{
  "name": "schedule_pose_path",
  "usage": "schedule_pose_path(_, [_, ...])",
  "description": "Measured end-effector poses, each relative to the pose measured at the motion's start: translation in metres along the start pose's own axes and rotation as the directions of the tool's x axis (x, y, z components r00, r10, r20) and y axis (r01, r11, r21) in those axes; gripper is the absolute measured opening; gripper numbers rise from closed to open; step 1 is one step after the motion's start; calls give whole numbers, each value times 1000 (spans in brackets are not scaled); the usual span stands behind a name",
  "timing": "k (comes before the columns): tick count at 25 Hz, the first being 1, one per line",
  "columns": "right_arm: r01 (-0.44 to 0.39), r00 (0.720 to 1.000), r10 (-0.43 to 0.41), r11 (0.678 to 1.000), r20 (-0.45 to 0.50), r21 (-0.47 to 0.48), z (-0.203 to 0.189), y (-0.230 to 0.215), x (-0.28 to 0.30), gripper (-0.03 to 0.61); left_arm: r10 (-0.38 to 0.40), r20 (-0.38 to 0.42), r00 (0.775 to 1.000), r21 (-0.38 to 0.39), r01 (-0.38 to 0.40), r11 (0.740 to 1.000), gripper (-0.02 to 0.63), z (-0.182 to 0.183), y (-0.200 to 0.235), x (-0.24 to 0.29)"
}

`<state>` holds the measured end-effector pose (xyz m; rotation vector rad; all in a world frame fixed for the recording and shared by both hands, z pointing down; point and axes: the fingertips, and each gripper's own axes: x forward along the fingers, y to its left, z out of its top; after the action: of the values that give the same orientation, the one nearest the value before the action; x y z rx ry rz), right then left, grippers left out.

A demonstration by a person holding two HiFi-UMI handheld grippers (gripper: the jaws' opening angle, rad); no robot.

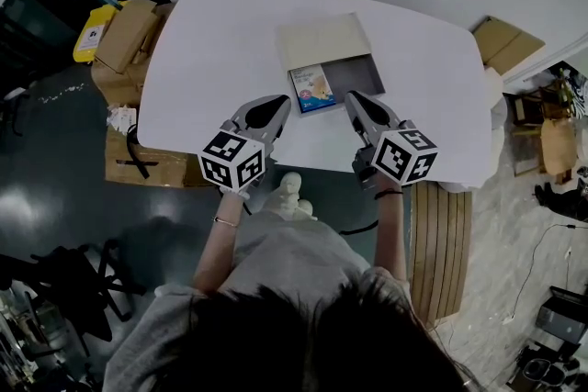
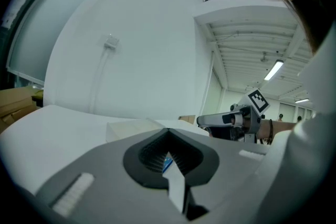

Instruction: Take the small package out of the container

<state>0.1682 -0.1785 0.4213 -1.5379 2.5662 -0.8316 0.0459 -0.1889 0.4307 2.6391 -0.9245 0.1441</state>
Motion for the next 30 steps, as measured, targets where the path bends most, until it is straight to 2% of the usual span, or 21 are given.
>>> schedule_pose_path(14, [-16, 990, 26, 998, -141, 69, -12, -37, 58, 12, -62, -97, 993, -58, 56, 997, -6, -21, 42, 50])
schedule_pose_path(22, [-19, 971, 39, 996, -237, 88, -23, -50, 82, 12, -94, -140, 986, -93, 81, 992, -6, -35, 60, 61])
schedule_pose_path(30, [-4, 935, 53, 990, -350, 138, -42, -66, 93, 12, -107, -171, 979, -113, 89, 990, -6, -46, 65, 69])
